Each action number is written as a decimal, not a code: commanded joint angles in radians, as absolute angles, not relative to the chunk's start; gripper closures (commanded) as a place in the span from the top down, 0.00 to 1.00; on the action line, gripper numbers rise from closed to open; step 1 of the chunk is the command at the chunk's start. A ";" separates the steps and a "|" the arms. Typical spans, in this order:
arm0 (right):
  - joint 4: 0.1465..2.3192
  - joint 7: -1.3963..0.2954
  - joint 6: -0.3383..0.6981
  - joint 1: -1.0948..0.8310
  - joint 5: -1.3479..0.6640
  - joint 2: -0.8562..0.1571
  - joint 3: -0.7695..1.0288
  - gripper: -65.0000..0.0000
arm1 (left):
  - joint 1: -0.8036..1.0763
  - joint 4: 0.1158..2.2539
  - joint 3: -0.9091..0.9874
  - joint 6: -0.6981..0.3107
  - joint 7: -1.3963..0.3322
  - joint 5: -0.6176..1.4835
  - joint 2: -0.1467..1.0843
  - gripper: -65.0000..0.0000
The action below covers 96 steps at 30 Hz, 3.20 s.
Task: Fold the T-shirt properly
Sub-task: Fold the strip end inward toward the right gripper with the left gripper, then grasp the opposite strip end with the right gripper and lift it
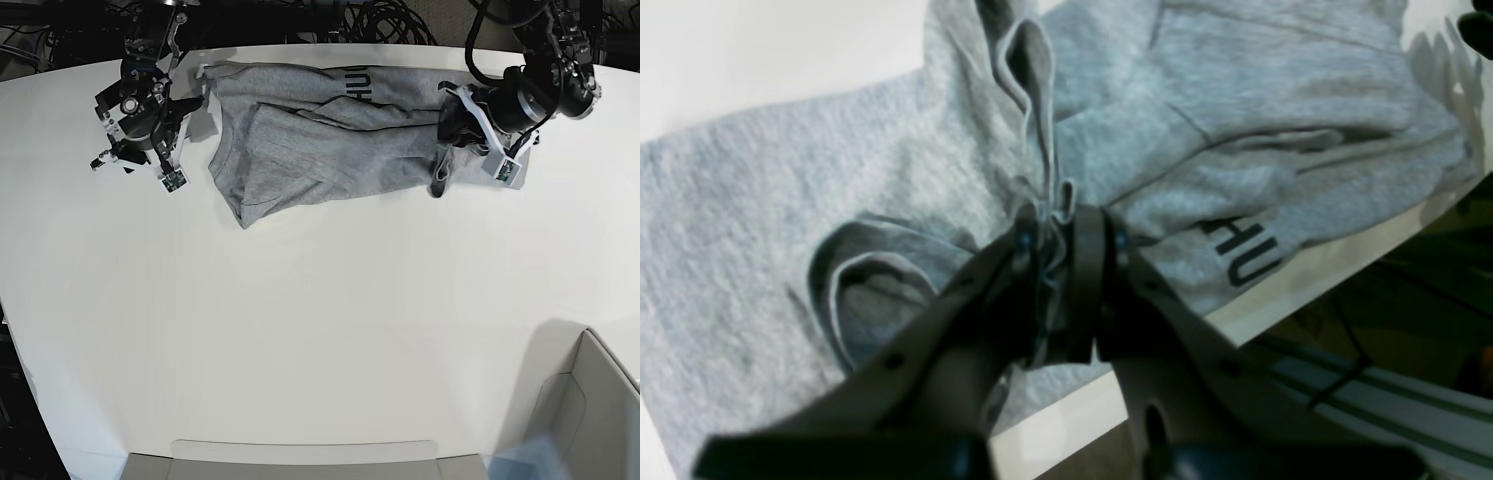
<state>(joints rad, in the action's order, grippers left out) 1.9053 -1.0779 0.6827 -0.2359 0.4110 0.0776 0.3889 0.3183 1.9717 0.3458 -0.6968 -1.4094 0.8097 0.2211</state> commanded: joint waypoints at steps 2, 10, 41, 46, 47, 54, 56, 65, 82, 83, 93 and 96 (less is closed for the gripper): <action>1.923 -1.072 0.698 -0.229 0.409 0.077 0.387 0.36 | 0.314 1.985 0.348 -0.698 -1.396 0.825 0.231 0.00; 1.923 -1.072 0.698 -0.229 0.409 0.074 0.387 0.36 | 0.314 1.989 0.352 -0.698 -1.396 0.832 0.234 0.47; 1.923 -1.072 0.698 -0.229 0.401 0.077 0.390 0.36 | 0.341 1.943 0.444 -0.698 -1.396 0.763 0.240 0.00; 1.923 -1.072 0.698 -0.229 0.401 0.076 0.390 0.36 | 0.406 1.948 0.325 -0.698 -1.396 0.763 0.298 0.00; 1.923 -1.072 0.698 -0.229 0.401 0.076 0.390 0.36 | 0.423 1.948 0.292 -0.698 -1.396 0.763 0.321 0.00; 1.923 -1.072 0.698 -0.222 0.400 0.074 0.390 0.36 | 0.498 2.000 0.236 -0.698 -1.396 0.766 0.380 0.00; 1.923 -1.072 0.698 -0.219 0.400 0.076 0.392 0.36 | 0.498 2.023 0.236 -0.698 -1.396 0.768 0.378 0.00; 2.002 -1.106 0.698 -0.182 0.182 0.114 0.433 0.36 | 0.470 2.031 0.232 -0.698 -1.388 0.908 0.366 0.00; 1.969 -1.396 0.698 -0.087 -0.466 0.111 0.685 0.36 | 0.380 2.028 0.236 -0.698 -1.388 0.905 0.364 0.10; 1.937 -1.396 0.698 -0.087 -0.466 0.111 0.690 0.36 | 0.380 2.028 0.236 -0.698 -1.389 0.905 0.364 0.09; 1.744 -1.396 0.698 -0.137 -0.472 0.147 0.725 0.36 | 0.378 2.028 0.237 -0.698 -1.391 0.905 0.364 0.09; 1.719 -1.396 0.698 -0.150 -0.466 0.154 0.734 0.36 | 0.380 2.028 0.291 -0.698 -1.394 0.906 0.364 0.10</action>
